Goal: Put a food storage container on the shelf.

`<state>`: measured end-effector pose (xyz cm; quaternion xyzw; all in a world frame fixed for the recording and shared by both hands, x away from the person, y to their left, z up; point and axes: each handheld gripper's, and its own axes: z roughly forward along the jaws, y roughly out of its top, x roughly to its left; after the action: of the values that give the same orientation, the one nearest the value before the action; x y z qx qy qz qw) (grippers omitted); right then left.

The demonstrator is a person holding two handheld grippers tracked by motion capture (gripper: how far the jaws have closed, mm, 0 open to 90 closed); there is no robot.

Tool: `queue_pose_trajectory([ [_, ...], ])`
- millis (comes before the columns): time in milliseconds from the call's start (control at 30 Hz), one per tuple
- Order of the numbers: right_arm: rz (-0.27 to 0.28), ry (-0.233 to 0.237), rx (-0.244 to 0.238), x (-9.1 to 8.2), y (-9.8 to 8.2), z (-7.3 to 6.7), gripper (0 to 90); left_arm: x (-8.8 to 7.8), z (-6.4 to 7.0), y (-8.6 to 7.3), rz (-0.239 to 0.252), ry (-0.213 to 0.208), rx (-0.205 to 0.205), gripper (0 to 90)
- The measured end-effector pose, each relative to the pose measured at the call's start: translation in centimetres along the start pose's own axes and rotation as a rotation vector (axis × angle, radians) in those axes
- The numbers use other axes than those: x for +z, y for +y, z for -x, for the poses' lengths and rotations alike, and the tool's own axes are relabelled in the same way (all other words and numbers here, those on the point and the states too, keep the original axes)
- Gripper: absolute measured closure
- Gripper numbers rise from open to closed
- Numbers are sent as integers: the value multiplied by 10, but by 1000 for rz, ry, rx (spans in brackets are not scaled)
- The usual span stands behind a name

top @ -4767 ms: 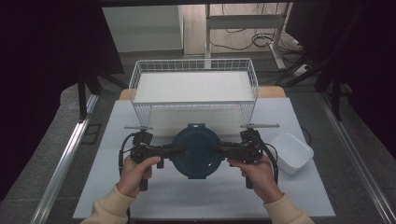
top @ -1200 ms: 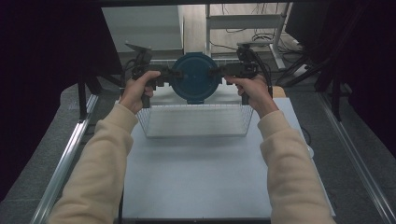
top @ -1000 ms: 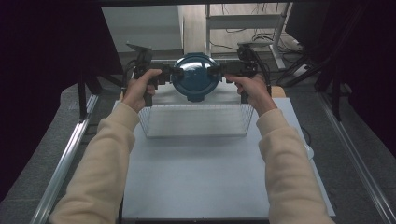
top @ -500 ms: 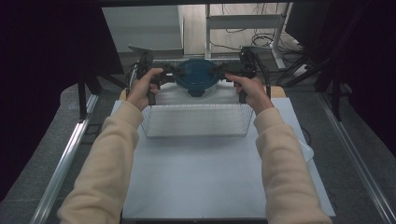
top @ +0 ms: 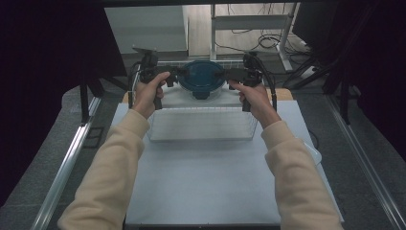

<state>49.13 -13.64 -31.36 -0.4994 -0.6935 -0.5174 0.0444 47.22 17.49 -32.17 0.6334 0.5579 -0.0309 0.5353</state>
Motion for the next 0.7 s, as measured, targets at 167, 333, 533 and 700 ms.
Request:
queue_pose_trajectory([
  [167, 33, -68, -117, -16, -9, -14, 81, -13, 7, -9, 38, 21, 55, 194],
  [333, 40, -68, -168, -30, -16, -20, 92, -29, 12, -22, 45, 53, 134, 196],
  [533, 25, -95, -293, -58, -43, -27, 142, -51, 14, -56, 16, 34, 235, 215],
  [700, 32, -101, -346, -79, -73, -27, 154, -63, 13, -85, -3, 22, 275, 222],
])
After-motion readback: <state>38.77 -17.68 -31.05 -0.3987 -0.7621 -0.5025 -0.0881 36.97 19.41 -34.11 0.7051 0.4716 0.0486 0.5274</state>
